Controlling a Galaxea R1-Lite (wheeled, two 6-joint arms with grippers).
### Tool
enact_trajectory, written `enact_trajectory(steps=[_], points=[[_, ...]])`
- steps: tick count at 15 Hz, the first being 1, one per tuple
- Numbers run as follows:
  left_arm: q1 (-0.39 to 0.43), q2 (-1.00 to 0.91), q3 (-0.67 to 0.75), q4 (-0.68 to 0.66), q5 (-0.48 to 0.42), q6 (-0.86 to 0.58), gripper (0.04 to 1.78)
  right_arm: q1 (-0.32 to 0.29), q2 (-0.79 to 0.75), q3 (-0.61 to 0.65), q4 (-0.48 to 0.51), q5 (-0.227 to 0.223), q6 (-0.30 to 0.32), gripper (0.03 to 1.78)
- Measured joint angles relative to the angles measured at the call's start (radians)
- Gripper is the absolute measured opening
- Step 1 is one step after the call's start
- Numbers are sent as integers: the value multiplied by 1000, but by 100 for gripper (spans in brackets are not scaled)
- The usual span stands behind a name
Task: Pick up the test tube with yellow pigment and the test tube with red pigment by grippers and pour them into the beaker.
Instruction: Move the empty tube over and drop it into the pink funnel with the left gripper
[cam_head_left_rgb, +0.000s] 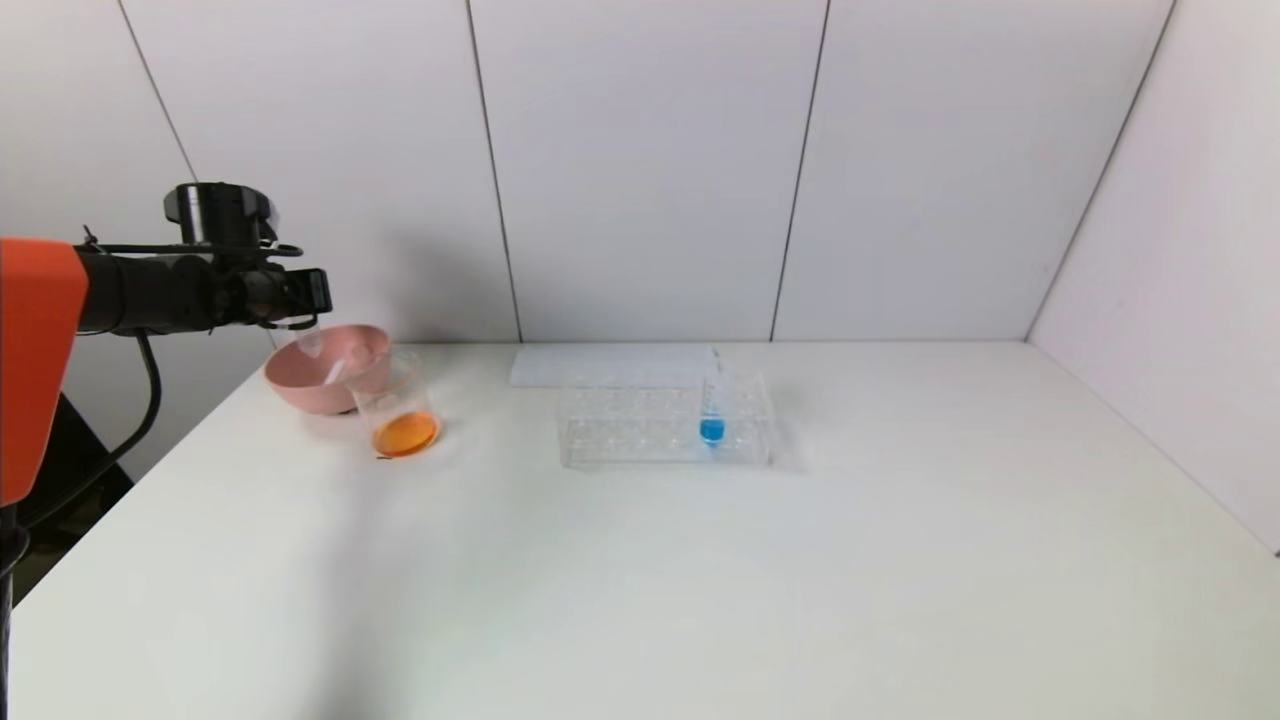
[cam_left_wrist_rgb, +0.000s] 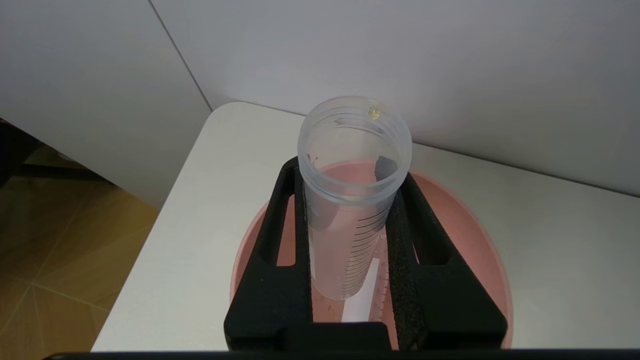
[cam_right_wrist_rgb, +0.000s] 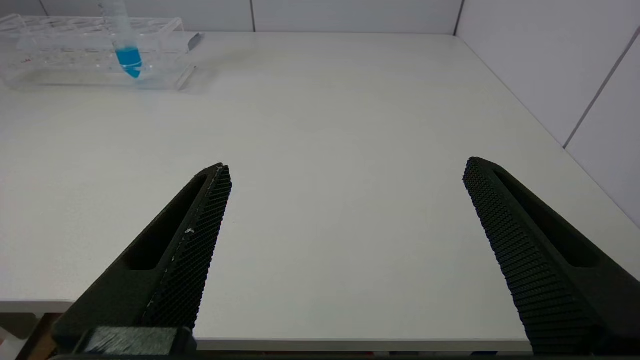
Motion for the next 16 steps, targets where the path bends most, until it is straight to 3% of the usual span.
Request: enact_trajectory(steps=[9,11,16], points=[[21,36,9,0,-1,32,51,0,0,0,0,0,0,170],[21,36,7,2,-2,32,66,0,0,0,0,-1,0,170],[20,36,9,0,-1,32,142,0,0,0,0,0,0,170]])
